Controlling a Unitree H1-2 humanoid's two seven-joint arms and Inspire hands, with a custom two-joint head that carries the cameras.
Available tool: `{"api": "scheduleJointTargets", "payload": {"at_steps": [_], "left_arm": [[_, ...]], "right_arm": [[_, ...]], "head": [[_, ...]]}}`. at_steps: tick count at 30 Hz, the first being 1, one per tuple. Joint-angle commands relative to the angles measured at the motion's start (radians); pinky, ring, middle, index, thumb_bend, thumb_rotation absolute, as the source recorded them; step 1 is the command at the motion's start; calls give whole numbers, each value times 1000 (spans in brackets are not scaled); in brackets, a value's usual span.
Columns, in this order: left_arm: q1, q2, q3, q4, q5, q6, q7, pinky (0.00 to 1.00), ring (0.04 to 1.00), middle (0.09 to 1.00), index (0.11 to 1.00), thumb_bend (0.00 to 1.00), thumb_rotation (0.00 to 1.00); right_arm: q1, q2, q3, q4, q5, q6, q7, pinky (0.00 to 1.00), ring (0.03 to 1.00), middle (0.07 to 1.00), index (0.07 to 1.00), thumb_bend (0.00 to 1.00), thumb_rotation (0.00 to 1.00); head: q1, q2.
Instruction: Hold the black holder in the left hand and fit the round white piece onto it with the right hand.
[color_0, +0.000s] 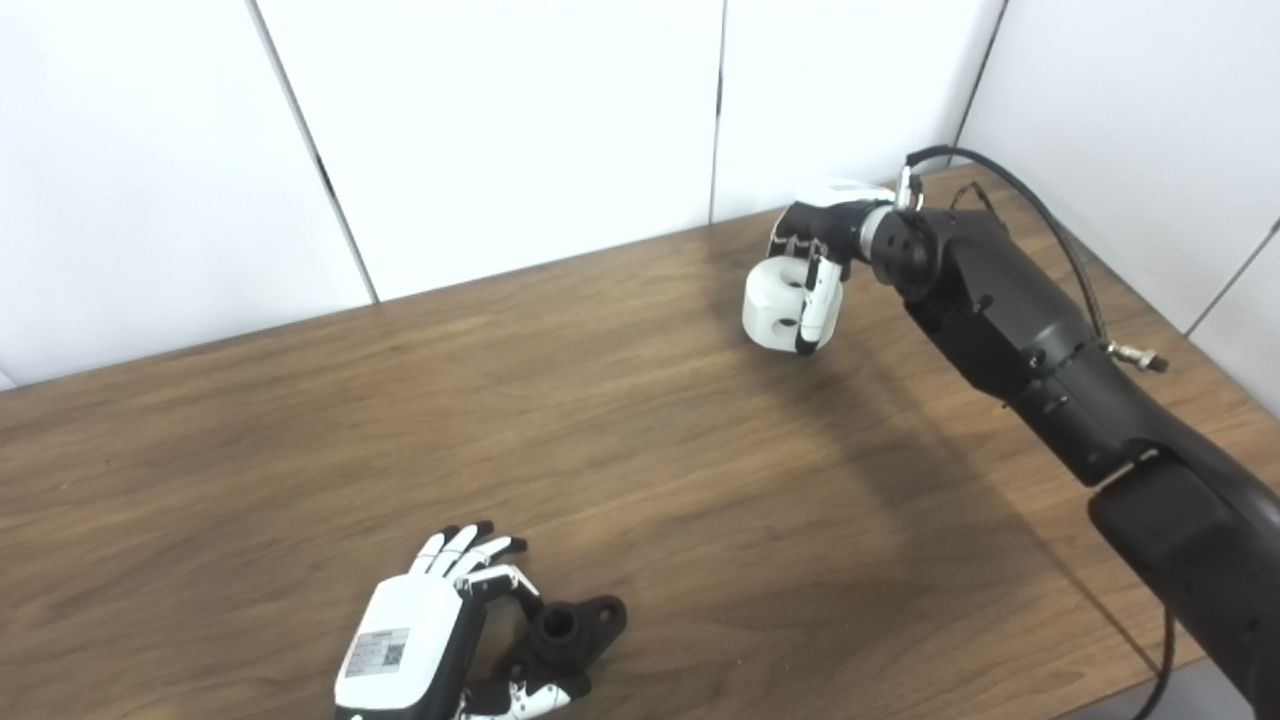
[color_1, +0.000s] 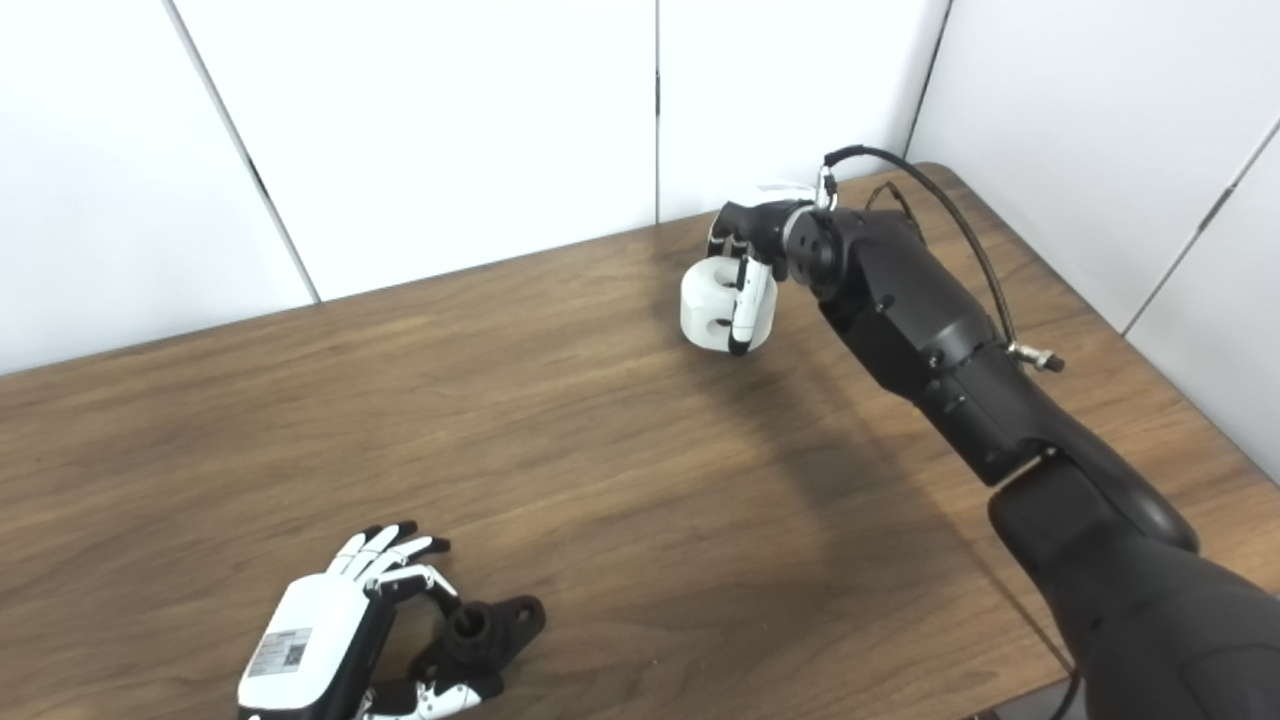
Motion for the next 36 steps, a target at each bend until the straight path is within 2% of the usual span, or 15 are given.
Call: {"api": "scheduleJointTargets", "payload": {"at_steps": [1,3,4,7,11,17,18,20,24,28,30,36], "left_arm": [[40,18,-25,49,55,42,-99,961,919,824,490,519,71],[40,18,-26,47,59,43,-99,960,917,823,490,520,71],[40,17,-26,47,59,42,-98,958,915,821,490,520,71],[41,18,-25,41,58,46,-105,962,918,824,490,520,71],[41,19,-24,40,58,46,-107,968,922,828,490,519,72],[40,17,-25,44,59,42,-100,958,918,823,490,520,71],[39,16,-25,44,60,42,-100,958,917,822,490,520,71],[39,15,-25,43,62,44,-101,958,917,822,490,520,71],[39,13,-25,40,64,52,-111,960,919,823,490,520,72],[38,14,-25,41,65,48,-107,956,916,822,490,521,72],[38,15,-25,40,64,48,-108,956,918,825,490,520,71],[38,12,-24,44,61,48,-105,959,917,822,490,521,71]], "right_arm": [[-29,-19,-18,-27,4,-14,-42,578,609,618,492,529,59],[-23,-20,-17,-31,8,-13,-54,648,663,688,488,522,105],[-20,-20,-16,-33,8,-11,-57,564,584,603,477,521,42],[-16,-21,-8,-39,3,-3,-58,487,470,528,471,520,3],[-14,-20,-2,-37,-1,-3,-69,522,473,539,458,516,0],[-10,-17,-4,-35,1,0,-84,494,466,528,463,518,0],[-9,-18,-4,-33,2,-3,-88,545,484,526,456,517,0],[-8,-19,-4,-32,4,-9,-93,574,494,525,451,516,0],[-1,-20,-7,-46,8,-4,-92,575,493,528,450,516,0],[2,-19,-9,-56,6,2,-91,495,458,517,468,519,0],[3,-20,-8,-64,2,4,-92,536,462,509,471,520,0],[5,-28,-7,-104,-5,9,-77,534,469,530,462,517,0]], "head": [[0,1],[0,1],[0,1],[0,5],[-1,7],[1,8],[2,8],[2,9],[2,9],[3,11],[2,11],[3,13]]}}
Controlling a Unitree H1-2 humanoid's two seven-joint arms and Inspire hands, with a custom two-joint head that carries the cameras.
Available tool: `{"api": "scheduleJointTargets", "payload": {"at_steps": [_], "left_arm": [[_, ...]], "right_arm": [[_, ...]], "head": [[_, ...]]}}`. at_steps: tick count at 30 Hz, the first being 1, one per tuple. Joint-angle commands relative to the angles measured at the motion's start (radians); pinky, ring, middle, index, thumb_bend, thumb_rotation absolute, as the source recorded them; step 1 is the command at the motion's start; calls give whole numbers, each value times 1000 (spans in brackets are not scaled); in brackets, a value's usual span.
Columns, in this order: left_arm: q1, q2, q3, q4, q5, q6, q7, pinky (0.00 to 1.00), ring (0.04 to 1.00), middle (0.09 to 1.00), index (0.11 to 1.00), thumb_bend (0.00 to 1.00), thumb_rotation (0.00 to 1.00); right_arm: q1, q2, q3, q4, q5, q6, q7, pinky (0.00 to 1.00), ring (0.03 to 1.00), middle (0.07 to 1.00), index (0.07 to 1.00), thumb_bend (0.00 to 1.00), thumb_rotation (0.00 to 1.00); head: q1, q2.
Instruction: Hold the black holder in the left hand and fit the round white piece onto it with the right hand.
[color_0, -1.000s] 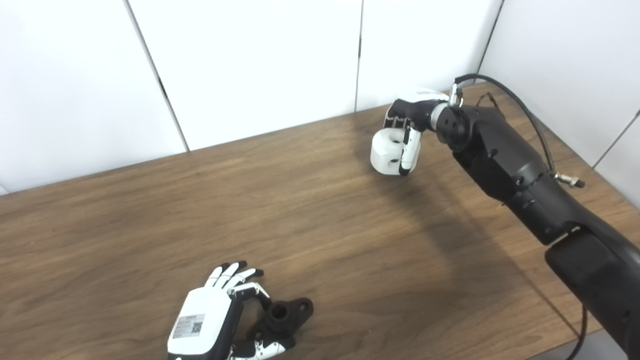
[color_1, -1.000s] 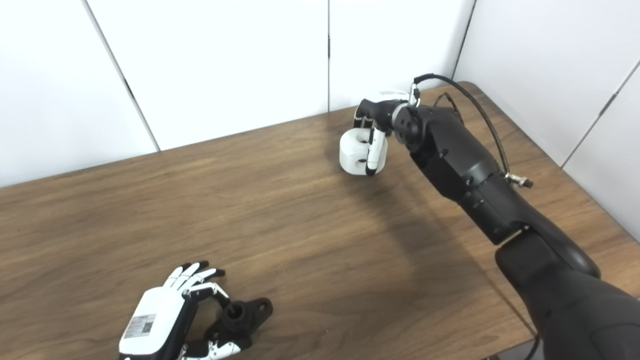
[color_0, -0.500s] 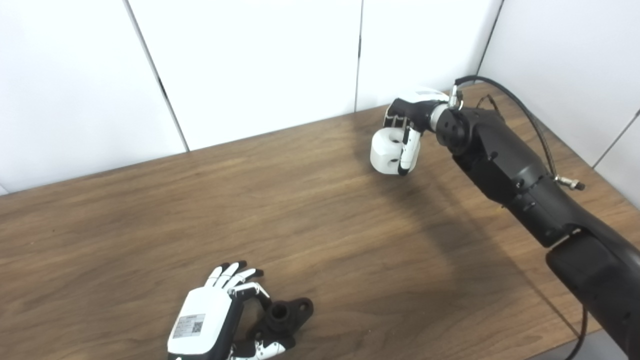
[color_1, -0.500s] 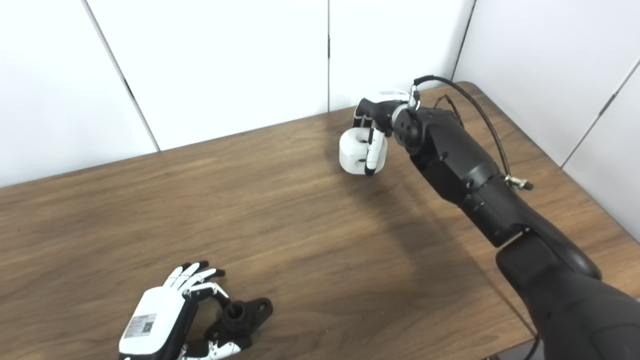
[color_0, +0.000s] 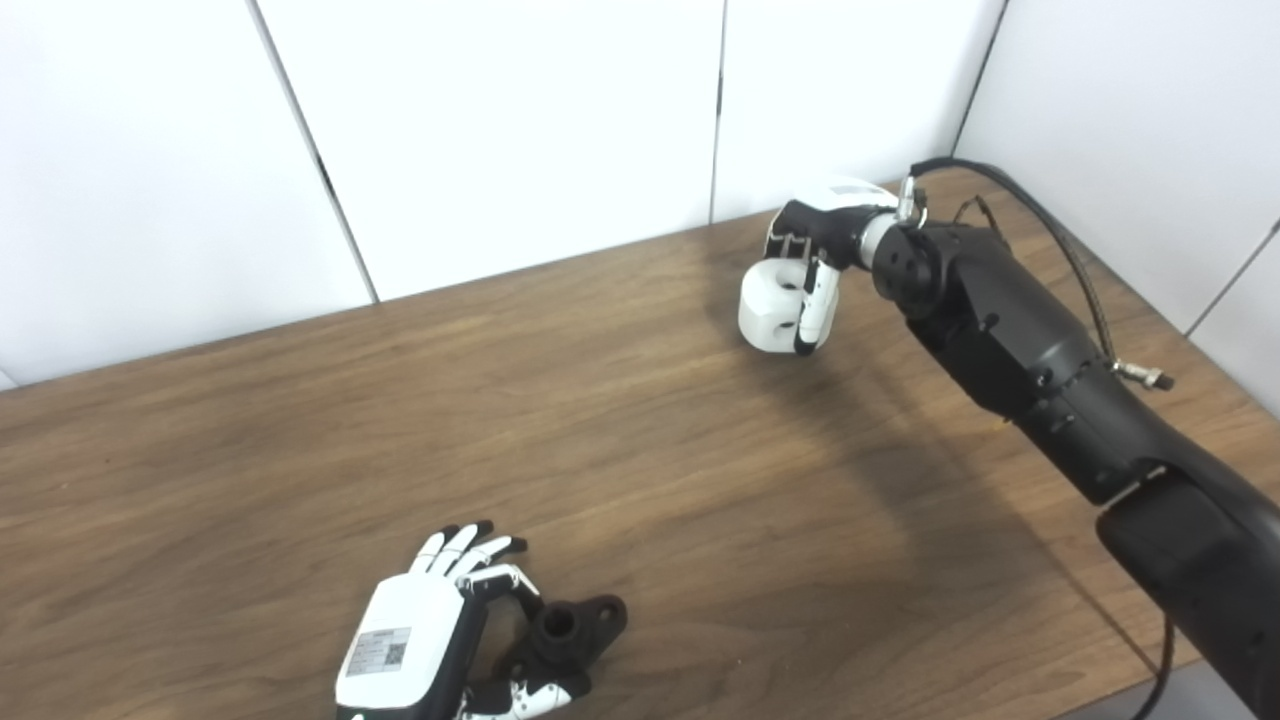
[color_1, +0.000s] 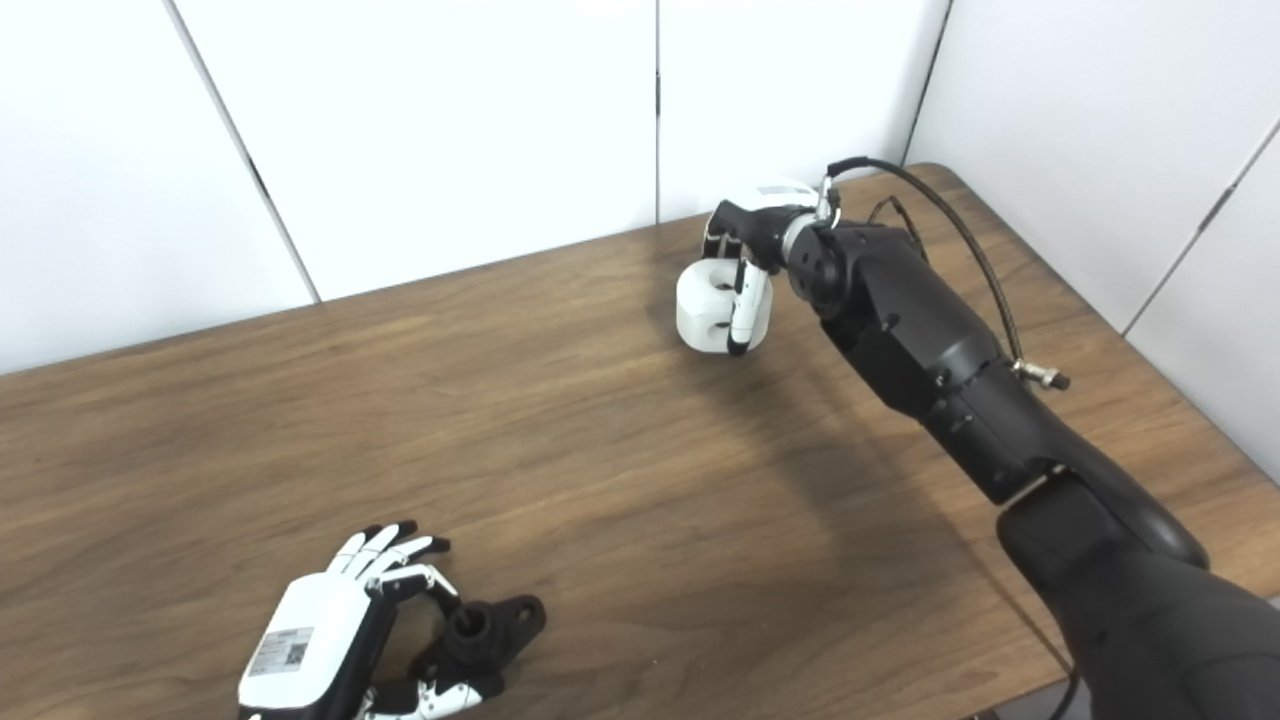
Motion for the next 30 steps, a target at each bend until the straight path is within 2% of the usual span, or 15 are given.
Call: {"api": "scheduleJointTargets", "payload": {"at_steps": [1,4,6,10,18,23,27,30], "left_arm": [[36,16,-23,53,45,37,-95,958,916,821,490,521,71],[33,17,-26,55,50,39,-102,959,918,824,490,520,71],[31,16,-27,55,51,40,-105,964,920,827,490,520,72],[30,13,-29,59,47,36,-101,962,918,825,490,520,71],[26,-2,-42,65,61,43,-102,960,919,824,490,519,71],[21,-20,-54,66,83,58,-113,956,917,824,490,519,72],[18,-36,-60,64,93,70,-119,948,913,818,490,520,70],[13,-49,-68,64,106,90,-137,952,914,818,491,520,70]], "right_arm": [[-41,-27,-15,-41,-8,4,-9,537,468,537,459,517,0],[-41,-29,-19,-71,-11,13,11,441,438,545,467,516,0],[-41,-31,-22,-97,-21,16,33,391,406,498,483,520,0],[-39,-28,-32,-162,-51,18,97,396,415,513,480,520,0],[-32,-31,-24,-334,-68,17,217,360,382,467,494,520,0],[-19,-26,-29,-453,-62,14,290,322,363,460,545,511,0],[-9,-26,-30,-524,-44,5,319,396,397,500,501,518,0],[5,-11,-35,-589,-30,13,355,405,399,503,495,519,0]], "head": [[0,2],[2,4],[5,3],[13,6],[63,16],[101,24],[126,31],[157,32]]}}
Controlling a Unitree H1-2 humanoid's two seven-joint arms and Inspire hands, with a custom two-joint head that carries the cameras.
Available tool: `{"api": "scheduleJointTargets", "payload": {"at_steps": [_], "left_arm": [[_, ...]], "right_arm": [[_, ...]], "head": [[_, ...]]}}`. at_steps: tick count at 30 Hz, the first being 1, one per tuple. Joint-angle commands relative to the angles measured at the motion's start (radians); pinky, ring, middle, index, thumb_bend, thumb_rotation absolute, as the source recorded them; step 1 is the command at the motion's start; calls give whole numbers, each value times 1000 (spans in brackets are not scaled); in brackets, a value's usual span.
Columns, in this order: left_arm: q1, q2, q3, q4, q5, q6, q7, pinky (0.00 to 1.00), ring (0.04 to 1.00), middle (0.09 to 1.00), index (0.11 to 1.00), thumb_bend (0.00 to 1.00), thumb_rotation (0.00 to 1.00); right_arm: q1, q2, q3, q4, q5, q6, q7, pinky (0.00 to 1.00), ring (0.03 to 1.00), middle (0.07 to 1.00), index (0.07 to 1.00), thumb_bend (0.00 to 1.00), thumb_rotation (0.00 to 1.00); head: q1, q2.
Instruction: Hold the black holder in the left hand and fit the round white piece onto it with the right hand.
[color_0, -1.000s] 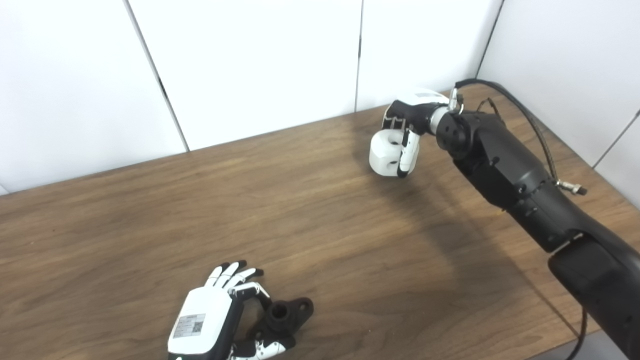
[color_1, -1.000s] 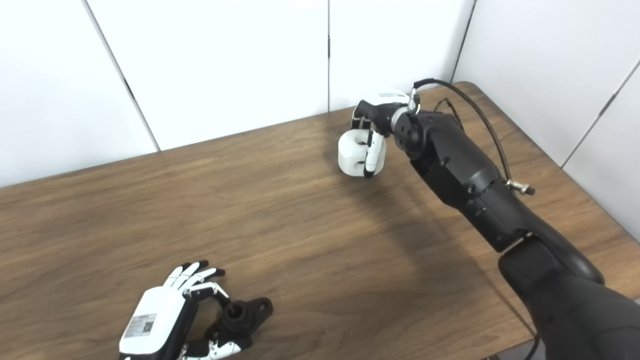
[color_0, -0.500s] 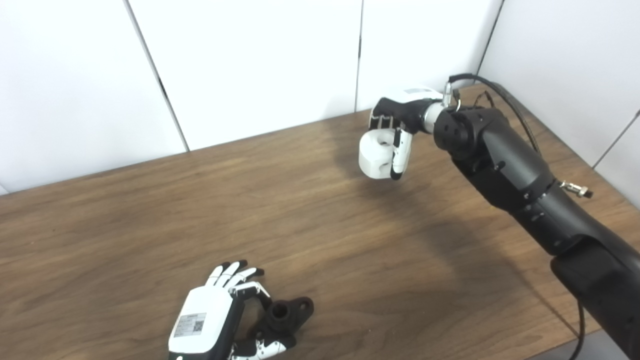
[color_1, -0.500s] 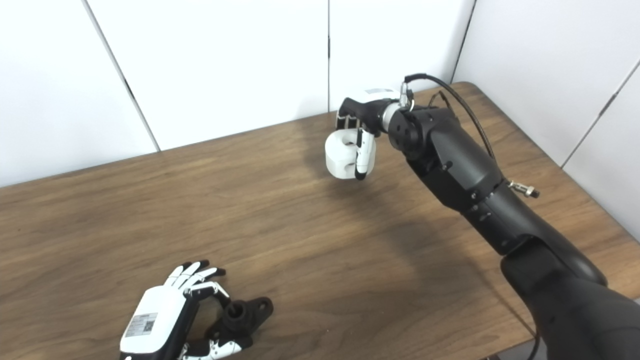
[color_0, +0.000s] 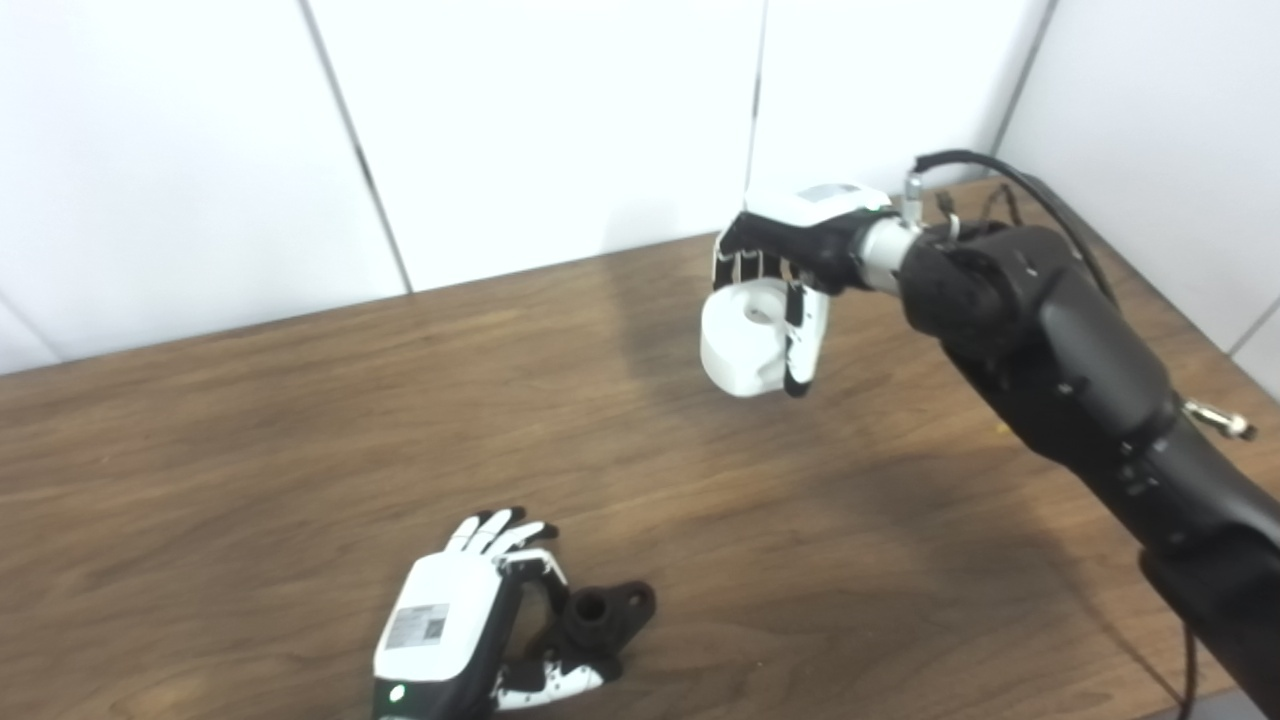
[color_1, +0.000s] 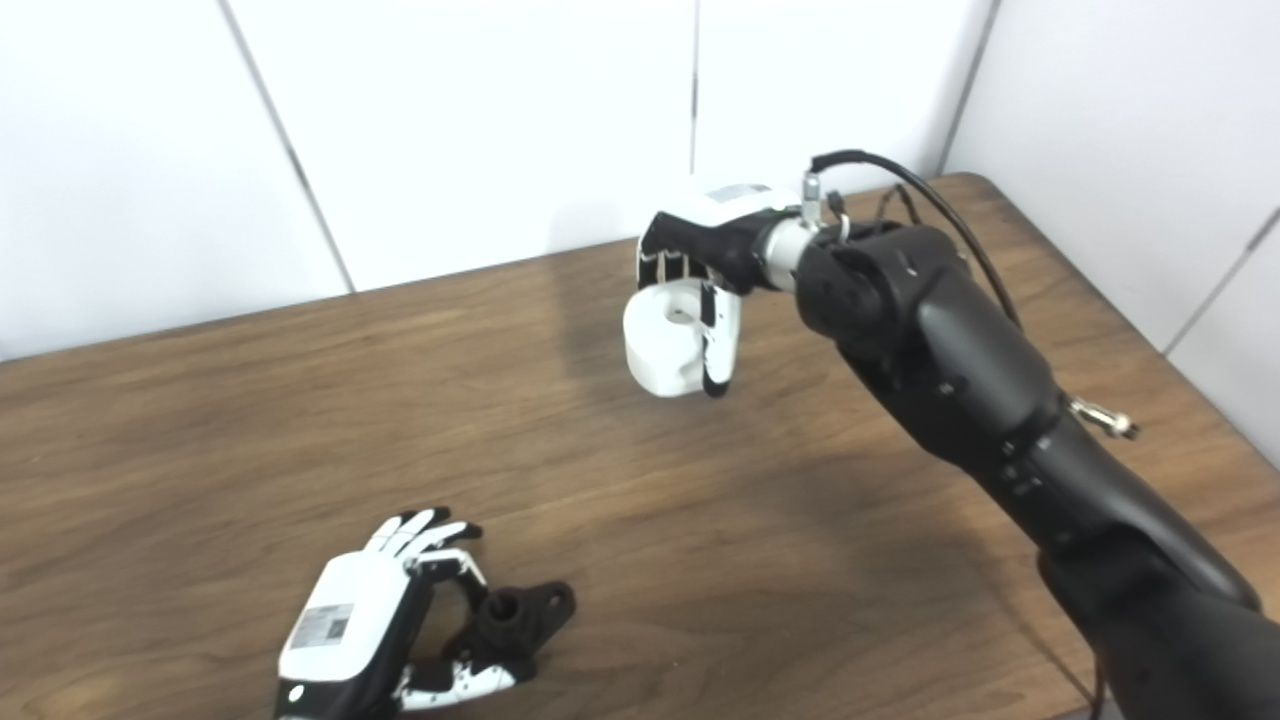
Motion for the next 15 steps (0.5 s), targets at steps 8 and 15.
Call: {"api": "scheduleJointTargets", "payload": {"at_steps": [8,15], "left_arm": [[7,-32,-68,73,83,72,-140,966,916,823,491,519,71],[-13,-49,-85,87,107,80,-137,942,900,809,491,519,72]], "right_arm": [[11,29,-42,-165,21,10,78,439,400,495,504,519,0],[45,79,-33,-260,16,10,124,774,484,475,475,521,0]], "head": [[73,23],[96,51]]}}
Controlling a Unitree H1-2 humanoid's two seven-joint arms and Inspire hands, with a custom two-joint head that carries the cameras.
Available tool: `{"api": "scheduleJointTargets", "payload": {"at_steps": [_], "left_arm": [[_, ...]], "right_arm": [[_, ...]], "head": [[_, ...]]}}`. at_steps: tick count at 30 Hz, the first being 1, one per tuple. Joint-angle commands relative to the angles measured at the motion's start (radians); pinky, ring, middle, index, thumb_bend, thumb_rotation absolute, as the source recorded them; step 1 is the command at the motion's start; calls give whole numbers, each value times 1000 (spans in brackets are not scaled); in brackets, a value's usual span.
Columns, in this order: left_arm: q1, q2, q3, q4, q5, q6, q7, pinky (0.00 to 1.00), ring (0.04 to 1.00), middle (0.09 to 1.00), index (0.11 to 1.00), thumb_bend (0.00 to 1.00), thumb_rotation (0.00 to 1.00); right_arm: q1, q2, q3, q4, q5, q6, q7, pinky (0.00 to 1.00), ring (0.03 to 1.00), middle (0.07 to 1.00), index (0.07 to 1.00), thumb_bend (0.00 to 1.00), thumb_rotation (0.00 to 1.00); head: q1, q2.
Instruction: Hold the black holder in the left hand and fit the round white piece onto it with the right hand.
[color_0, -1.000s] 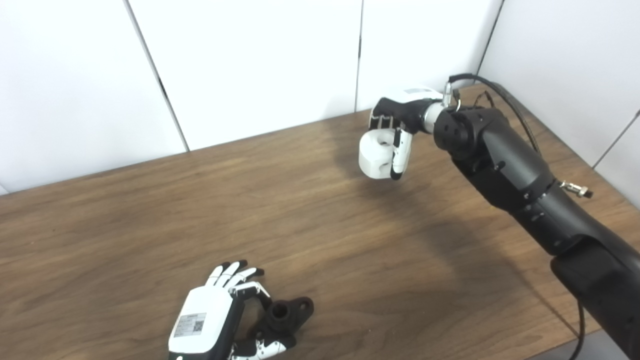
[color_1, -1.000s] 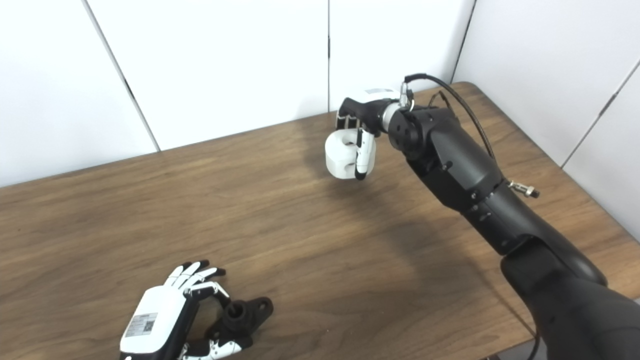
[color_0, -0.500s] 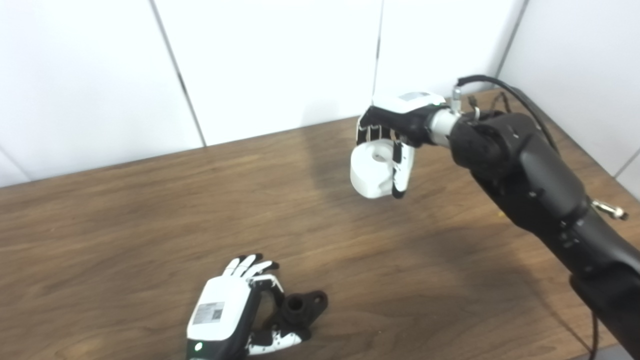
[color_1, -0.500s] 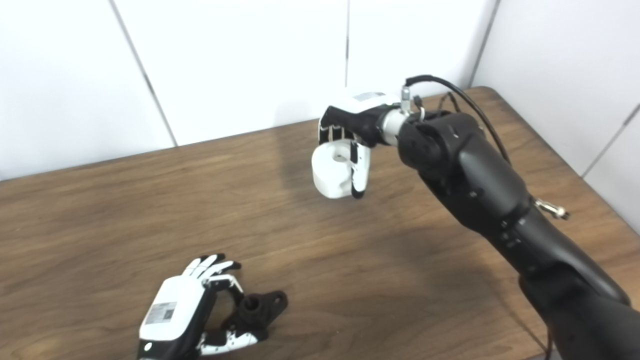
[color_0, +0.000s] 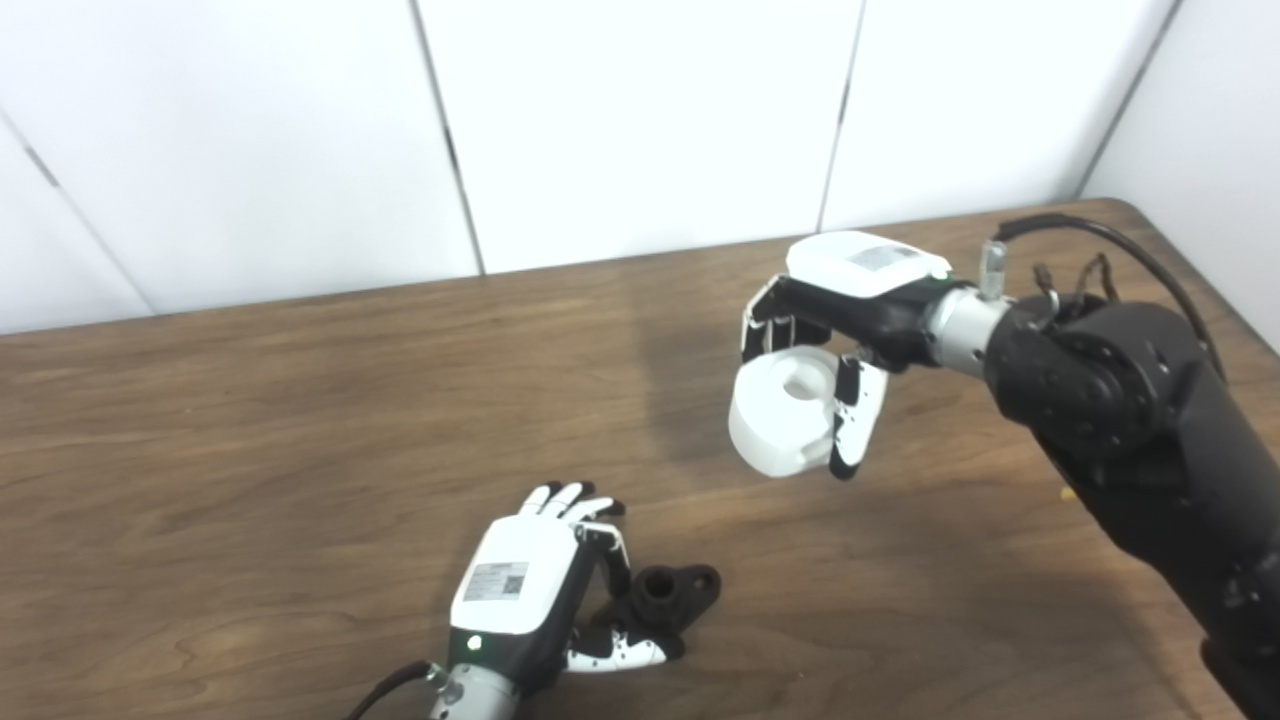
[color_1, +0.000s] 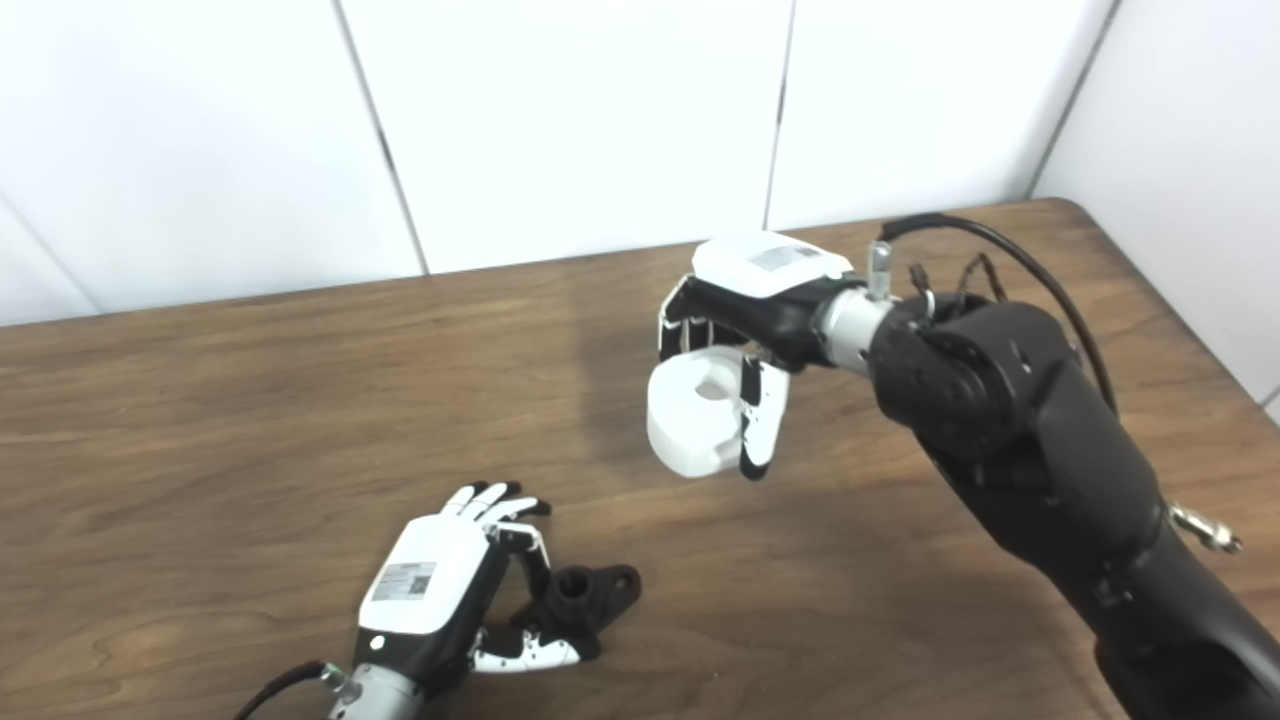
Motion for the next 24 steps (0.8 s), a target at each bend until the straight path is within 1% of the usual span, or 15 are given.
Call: {"api": "scheduleJointTargets", "payload": {"at_steps": [1,5,7,9,15,20,24], "left_arm": [[21,-3,-48,79,43,16,-95,941,900,809,491,519,72],[9,-15,-53,83,48,24,-101,940,896,805,491,519,72],[3,-20,-55,86,56,31,-104,938,895,803,491,519,72],[-2,-23,-58,89,62,36,-105,935,890,800,490,520,72],[-16,-25,-62,91,71,45,-113,942,893,803,491,519,74],[-22,-25,-60,89,66,46,-116,933,891,801,491,520,74],[-23,-26,-60,87,64,46,-116,932,889,802,490,520,73]], "right_arm": [[-15,34,-20,-54,-12,9,23,818,490,468,482,520,0],[9,82,-26,-95,-15,9,70,888,497,466,481,519,0],[25,97,-21,-109,-6,9,78,893,494,464,485,520,0],[38,108,-14,-117,-3,8,83,872,475,461,498,520,0],[61,148,12,-128,-35,7,99,946,487,455,505,519,0],[63,171,40,-123,-69,-3,95,925,475,459,510,519,0],[67,184,46,-121,-63,-9,88,915,465,458,519,519,0]], "head": [[2,6],[10,23],[12,28],[11,32],[-2,45],[-11,55],[-12,59]]}}
